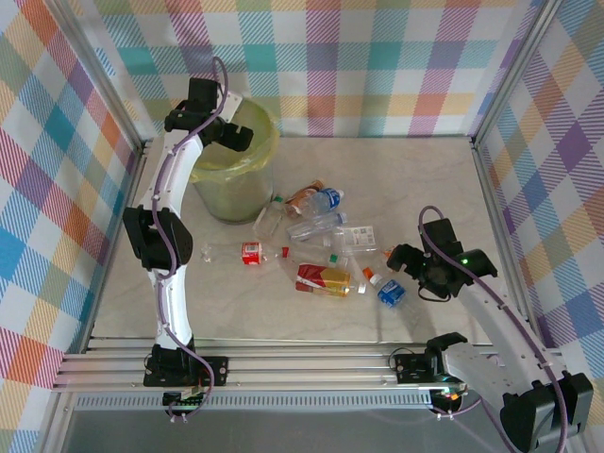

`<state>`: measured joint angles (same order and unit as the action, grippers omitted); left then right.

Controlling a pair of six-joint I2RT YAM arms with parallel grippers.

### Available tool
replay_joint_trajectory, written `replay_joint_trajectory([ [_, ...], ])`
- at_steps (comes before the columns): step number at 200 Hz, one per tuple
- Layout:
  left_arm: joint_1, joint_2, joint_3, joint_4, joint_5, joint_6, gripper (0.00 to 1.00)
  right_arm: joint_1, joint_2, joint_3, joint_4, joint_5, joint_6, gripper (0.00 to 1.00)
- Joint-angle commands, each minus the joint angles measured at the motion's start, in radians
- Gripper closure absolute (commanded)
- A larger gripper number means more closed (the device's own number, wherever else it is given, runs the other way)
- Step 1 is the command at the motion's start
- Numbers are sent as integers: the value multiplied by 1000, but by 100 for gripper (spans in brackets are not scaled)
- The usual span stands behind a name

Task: Put the plastic bottles in the bin

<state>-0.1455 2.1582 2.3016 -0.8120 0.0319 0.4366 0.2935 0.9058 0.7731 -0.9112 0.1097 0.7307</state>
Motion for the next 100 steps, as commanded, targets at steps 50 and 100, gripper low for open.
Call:
replay_joint_trajectory([
  [50, -101, -259, 1, -50, -29, -56, 0, -7, -6, -8, -64, -45, -50, 0],
  [100, -240, -544, -364, 123, 5, -137, 0, -7, 30, -33, -45, -49, -52, 0],
])
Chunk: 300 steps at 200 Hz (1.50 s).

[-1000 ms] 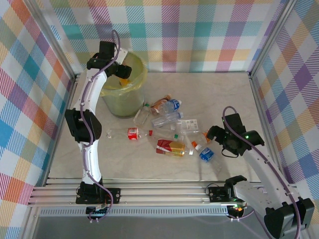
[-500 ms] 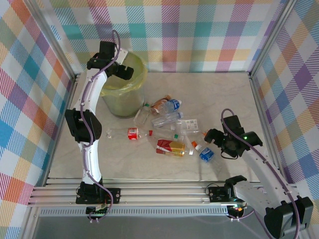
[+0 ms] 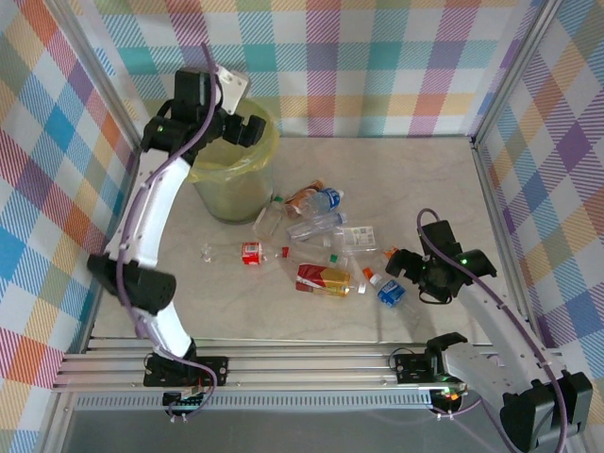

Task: Put the plastic bottles in the bin

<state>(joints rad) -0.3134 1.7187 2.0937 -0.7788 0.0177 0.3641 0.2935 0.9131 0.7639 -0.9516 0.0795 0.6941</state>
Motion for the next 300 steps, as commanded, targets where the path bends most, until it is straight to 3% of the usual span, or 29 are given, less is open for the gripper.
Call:
replay_joint_trajectory([
  [1, -78, -112, -167, 96, 19, -66, 0, -7, 24, -25, -4, -19, -15, 0],
  [54, -309, -447, -787, 511, -56, -186, 0, -7, 67, -58, 33, -66, -10, 0],
  [100, -421, -587, -1047, 653, -86, -275, 0, -7, 85, -82, 24, -92, -15, 0],
  [144, -489, -587, -1103, 635, -144, -291, 0, -7, 98, -100, 31, -147, -7, 0],
  [267, -492, -601, -1113, 644, -155, -294, 0, -3, 113, -170, 49, -219, 19, 0],
  [300, -492, -602, -1111, 650, -159, -296, 0, 2, 135, -182, 80, -223, 19, 6],
])
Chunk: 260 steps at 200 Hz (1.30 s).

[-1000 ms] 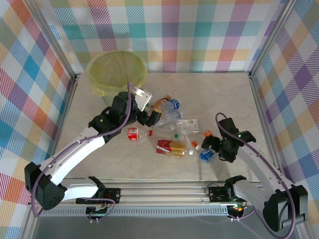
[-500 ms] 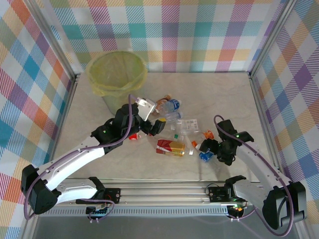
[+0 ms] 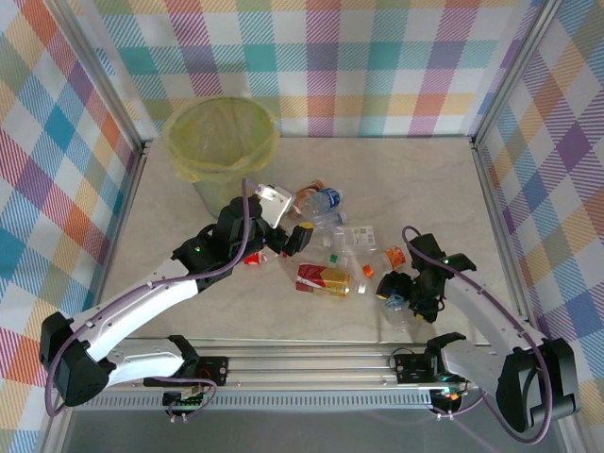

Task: Put the plastic bottles in the bin

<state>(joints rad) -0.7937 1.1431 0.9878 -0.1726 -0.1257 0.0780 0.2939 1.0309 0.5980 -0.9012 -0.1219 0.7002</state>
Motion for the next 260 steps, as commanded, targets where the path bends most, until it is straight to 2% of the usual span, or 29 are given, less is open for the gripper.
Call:
replay_joint_trajectory([
  [1, -12, -26, -5, 44, -15, -10, 0, 2, 18, -16, 31, -21, 13, 6],
  [68, -11, -33, 2, 36, -28, -22, 0, 23, 95, -41, 95, -3, 18, 20],
  [94, -11, -37, 9, 24, -28, -44, 0, 30, 95, -40, 91, 4, 20, 30],
  [135, -12, -47, 25, -1, -66, -112, 0, 36, 17, -6, 20, 8, 15, 46],
  [179, -10, -64, 54, -46, -139, -243, 0, 45, -131, 93, -29, -18, -37, 50],
  [219, -10, -58, 102, -84, -138, -379, 0, 88, -244, 156, 149, -76, -104, 55],
  [260, 8, -6, 211, -182, -48, -408, 0, 179, -284, 168, 491, -113, -201, 56],
])
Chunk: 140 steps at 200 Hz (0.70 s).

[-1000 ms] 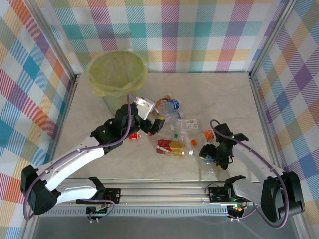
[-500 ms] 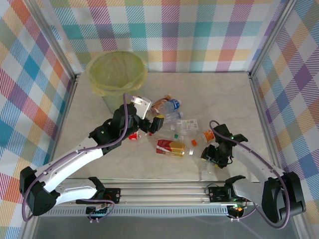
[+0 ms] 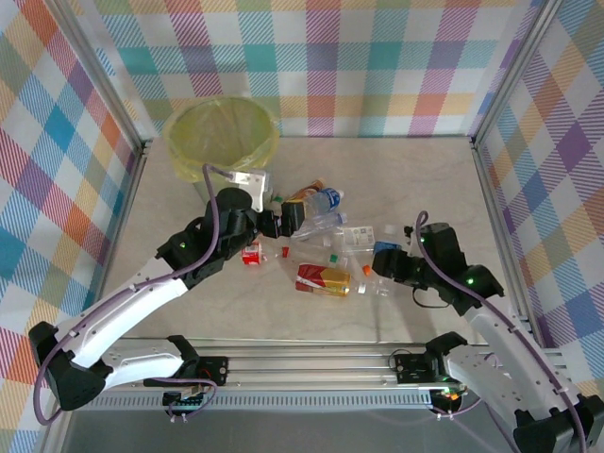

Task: Put the plastic bottles in the bin

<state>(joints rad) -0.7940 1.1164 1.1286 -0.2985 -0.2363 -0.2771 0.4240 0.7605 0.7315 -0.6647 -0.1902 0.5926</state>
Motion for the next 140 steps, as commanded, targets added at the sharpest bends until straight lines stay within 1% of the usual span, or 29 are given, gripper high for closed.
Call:
replay_joint_trajectory([
  [1, 9, 22, 72, -56, 67, -53, 0, 52, -13, 35, 262, -45, -97, 56],
  [25, 35, 54, 120, -44, 198, -66, 0, 111, 35, 63, 394, -42, -176, 55],
  [54, 72, 118, 199, -43, 398, -47, 0, 176, 132, 129, 472, -50, -274, 55],
  [62, 81, 134, 221, -44, 437, -50, 0, 190, 152, 140, 500, -58, -292, 55],
  [101, 107, 186, 273, -4, 570, -45, 0, 219, 214, 162, 634, -127, -317, 54],
  [132, 111, 221, 302, 12, 632, -36, 8, 228, 267, 201, 644, -148, -321, 54],
  [140, 110, 231, 309, 51, 650, -35, 11, 231, 278, 209, 642, -149, -321, 54],
])
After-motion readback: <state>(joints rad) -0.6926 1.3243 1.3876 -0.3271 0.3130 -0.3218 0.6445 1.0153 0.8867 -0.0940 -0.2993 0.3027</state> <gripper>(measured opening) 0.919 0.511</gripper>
